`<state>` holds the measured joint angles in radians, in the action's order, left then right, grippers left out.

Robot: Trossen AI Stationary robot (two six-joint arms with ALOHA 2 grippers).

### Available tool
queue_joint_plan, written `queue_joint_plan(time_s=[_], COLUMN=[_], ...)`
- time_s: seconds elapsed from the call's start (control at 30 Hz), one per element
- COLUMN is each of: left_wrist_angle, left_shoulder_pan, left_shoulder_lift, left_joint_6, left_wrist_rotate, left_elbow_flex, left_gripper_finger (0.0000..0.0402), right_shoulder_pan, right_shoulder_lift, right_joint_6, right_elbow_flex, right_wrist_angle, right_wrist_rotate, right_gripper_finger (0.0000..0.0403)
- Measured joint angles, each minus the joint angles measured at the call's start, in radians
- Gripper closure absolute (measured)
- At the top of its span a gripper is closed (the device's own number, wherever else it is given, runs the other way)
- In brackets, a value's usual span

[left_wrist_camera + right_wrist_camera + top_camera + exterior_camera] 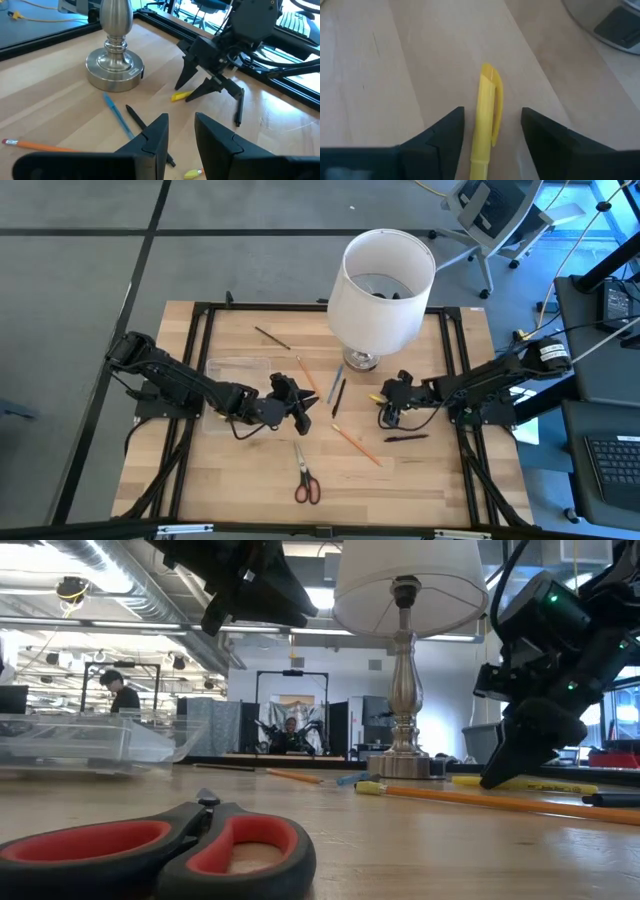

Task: Pick & place school supplies into a supply box
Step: Put the yellow pen into the transparent supply box

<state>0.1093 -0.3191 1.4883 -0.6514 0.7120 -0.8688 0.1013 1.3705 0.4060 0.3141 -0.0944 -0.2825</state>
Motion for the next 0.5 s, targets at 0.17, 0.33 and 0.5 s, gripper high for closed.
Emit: queue_joint_plan(time_s=[0.17, 0.33, 0.5], left_wrist_angle=[0.000, 0.000, 0.000], left_shoulder_pan=[0.000, 0.000, 0.000], left_shoulder_lift=[0.000, 0.000, 0.000], left_joint_6=[0.000, 0.000, 0.000], left_wrist_rotate=[-0.001, -0.009, -0.009], left_elbow_flex=[0.000, 0.000, 0.000], left_gripper_finger=[0.0313, 0.0313, 0.0313], right_shoulder_pan=[0.000, 0.000, 0.000], right_shoulder_lift=[0.016, 0.017, 0.017], right_joint_6=[-0.015, -0.061, -0.105], right_elbow_flex=[0.001, 0.001, 0.001], right_wrist_angle=[-0.003, -0.002, 0.000], right_wrist_rotate=[0.003, 0.025, 0.034], right_gripper_finger=[0.0268, 0.0323, 0.0344])
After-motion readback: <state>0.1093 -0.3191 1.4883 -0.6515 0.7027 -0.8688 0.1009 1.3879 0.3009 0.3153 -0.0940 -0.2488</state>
